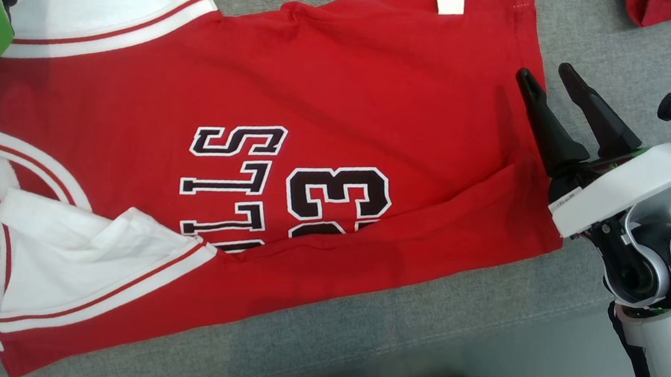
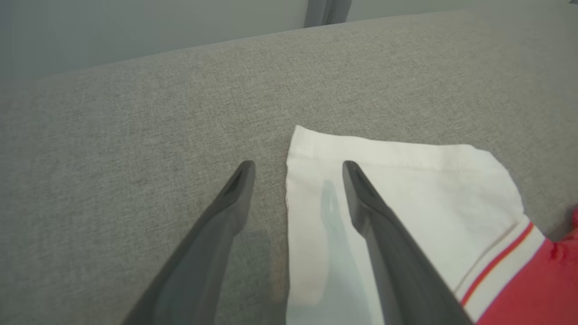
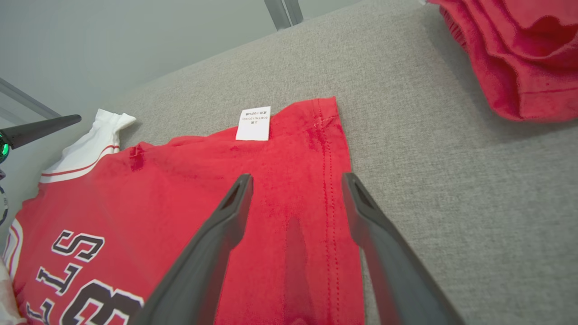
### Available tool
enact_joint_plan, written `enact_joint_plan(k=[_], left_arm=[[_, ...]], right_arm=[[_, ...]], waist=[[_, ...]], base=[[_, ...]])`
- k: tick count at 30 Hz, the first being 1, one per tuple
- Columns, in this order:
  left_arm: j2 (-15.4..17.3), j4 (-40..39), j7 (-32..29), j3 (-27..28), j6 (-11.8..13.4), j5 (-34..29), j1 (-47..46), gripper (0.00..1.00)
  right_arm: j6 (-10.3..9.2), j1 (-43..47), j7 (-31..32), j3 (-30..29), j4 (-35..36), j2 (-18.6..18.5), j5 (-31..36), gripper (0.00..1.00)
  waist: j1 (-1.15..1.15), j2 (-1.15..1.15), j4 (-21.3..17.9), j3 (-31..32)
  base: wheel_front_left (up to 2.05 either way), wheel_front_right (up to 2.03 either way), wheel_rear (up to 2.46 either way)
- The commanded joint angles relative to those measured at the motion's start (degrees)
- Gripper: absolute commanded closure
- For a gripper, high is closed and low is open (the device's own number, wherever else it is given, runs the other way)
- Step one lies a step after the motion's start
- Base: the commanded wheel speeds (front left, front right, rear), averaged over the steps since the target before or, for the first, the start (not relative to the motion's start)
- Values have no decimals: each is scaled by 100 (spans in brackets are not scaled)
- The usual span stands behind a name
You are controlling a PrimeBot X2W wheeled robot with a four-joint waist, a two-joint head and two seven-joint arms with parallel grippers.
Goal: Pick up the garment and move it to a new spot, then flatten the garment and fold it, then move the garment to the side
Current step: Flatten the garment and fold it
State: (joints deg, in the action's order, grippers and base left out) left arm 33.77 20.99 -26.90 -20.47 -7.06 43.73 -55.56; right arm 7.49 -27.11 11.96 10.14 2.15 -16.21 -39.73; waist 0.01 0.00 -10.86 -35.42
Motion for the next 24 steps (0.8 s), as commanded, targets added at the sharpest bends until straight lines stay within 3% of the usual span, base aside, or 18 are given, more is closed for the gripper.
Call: enact_joint_plan(k=[1, 19, 20, 21, 23, 24], left_arm=[[89, 87, 46, -5, -16, -40, -140, 0], [278, 782, 49, -433, 28, -531, -568, 0], [275, 819, 35, -448, 29, -536, -579, 9], [272, 864, 15, -481, 28, -559, -595, 58], [258, 894, -13, -522, 20, -551, -593, 100], [260, 898, -32, -544, 13, -547, -597, 100]], right_arm=[[0, -70, -56, 53, 32, -22, -63, 0], [0, -153, -191, 332, 127, -27, -133, 0], [0, -158, -191, 342, 136, -27, -135, 0], [0, -173, -191, 358, 160, -41, -147, 0], [0, -196, -205, 348, 179, -57, -158, 0], [0, -210, -214, 332, 185, -62, -167, 0]], waist=[[-1, 0, -179, -136], [-1, 0, -505, -177], [-1, 0, -511, -178], [-1, 0, -516, -180], [-1, 0, -505, -174], [-1, 0, -494, -164]], base=[[0, 0, 0], [0, 0, 0], [0, 0, 0], [0, 0, 0], [0, 0, 0], [0, 0, 0]])
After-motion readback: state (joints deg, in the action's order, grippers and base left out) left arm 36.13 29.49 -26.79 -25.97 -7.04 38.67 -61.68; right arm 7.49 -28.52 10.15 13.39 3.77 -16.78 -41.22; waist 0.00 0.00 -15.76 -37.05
